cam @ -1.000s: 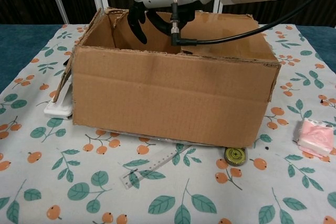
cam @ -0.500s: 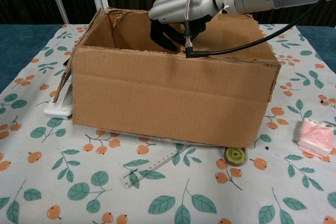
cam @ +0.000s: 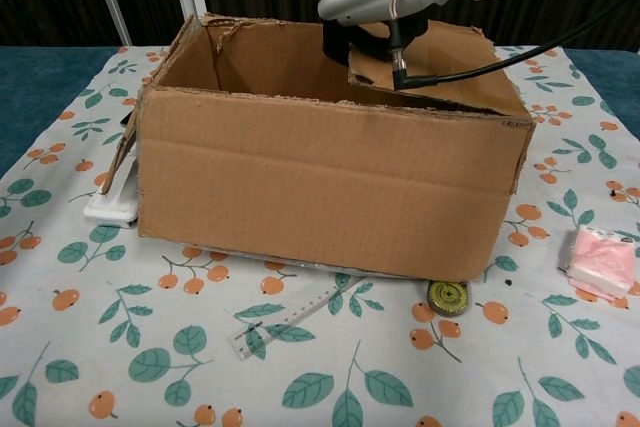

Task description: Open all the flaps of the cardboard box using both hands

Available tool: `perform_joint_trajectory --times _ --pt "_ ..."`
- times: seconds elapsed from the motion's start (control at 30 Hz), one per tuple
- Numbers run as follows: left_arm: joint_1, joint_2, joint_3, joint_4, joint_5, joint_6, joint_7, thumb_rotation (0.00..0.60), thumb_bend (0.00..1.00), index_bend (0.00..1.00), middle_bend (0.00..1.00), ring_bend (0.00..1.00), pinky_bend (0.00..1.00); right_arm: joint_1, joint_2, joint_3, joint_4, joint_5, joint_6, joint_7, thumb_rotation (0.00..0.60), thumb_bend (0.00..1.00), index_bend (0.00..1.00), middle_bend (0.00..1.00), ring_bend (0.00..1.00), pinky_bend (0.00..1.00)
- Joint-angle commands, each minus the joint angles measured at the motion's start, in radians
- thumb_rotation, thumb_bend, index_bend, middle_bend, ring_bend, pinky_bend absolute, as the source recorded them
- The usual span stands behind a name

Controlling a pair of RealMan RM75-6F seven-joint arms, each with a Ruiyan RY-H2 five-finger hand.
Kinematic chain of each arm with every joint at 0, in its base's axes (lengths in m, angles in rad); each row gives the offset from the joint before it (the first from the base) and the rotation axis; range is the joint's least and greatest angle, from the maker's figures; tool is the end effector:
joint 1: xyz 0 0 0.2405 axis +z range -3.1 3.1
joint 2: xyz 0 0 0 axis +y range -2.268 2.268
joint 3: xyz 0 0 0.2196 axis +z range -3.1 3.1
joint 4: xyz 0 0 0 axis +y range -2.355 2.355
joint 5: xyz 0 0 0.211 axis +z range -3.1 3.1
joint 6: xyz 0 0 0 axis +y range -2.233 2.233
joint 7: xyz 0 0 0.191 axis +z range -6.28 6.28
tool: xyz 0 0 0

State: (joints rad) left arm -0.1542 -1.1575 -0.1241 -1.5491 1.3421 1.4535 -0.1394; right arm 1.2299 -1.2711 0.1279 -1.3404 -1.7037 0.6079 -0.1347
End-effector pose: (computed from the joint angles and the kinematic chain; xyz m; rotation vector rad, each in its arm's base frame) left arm -0.2921 0.2600 0.1578 -1.2069 -0.9828 -1.0129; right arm 0.0180 -0.4078 -0.0033 2.4173 0.1292 0.7086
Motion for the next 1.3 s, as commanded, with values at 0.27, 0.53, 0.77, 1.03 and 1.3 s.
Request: perform_joint_trajectory --times 0.27,0.53,0.77,1.03,1.3 --pt "0.003 0.001 -0.005 -0.004 0.006 -0.002 -0.005 0.6 0.2 0.0 0.0 0.0 0.06 0.016 0.106 0.008 -0.09 0.008 0.004 -0.053 0.6 1.0 0.69 0.55 0.33 0.31" --pt "0.006 0.001 -0.006 -0.006 0.01 -0.002 -0.007 0.6 0.2 0.0 0.0 0.0 0.06 0.012 0.176 0.014 -0.138 0.028 -0.005 -0.09 0.6 1.0 0.69 0.54 0.33 0.31" --pt "0.009 0.001 -0.008 -0.01 0.015 0.001 -0.006 0.6 0.2 0.0 0.0 0.0 0.06 -0.002 0.251 0.015 -0.184 0.039 -0.003 -0.124 0.6 1.0 0.69 0.54 0.33 0.31" --pt "0.01 0.003 -0.008 -0.015 0.021 -0.002 -0.014 0.6 0.2 0.0 0.0 0.0 0.06 -0.025 0.343 0.032 -0.235 0.073 0.005 -0.155 0.6 1.0 0.69 0.53 0.33 0.31" --pt "0.014 0.008 -0.008 -0.017 0.03 0.001 -0.027 0.6 0.2 0.0 0.0 0.0 0.06 -0.065 0.399 0.027 -0.269 0.115 0.0 -0.178 0.6 1.0 0.69 0.48 0.3 0.29"
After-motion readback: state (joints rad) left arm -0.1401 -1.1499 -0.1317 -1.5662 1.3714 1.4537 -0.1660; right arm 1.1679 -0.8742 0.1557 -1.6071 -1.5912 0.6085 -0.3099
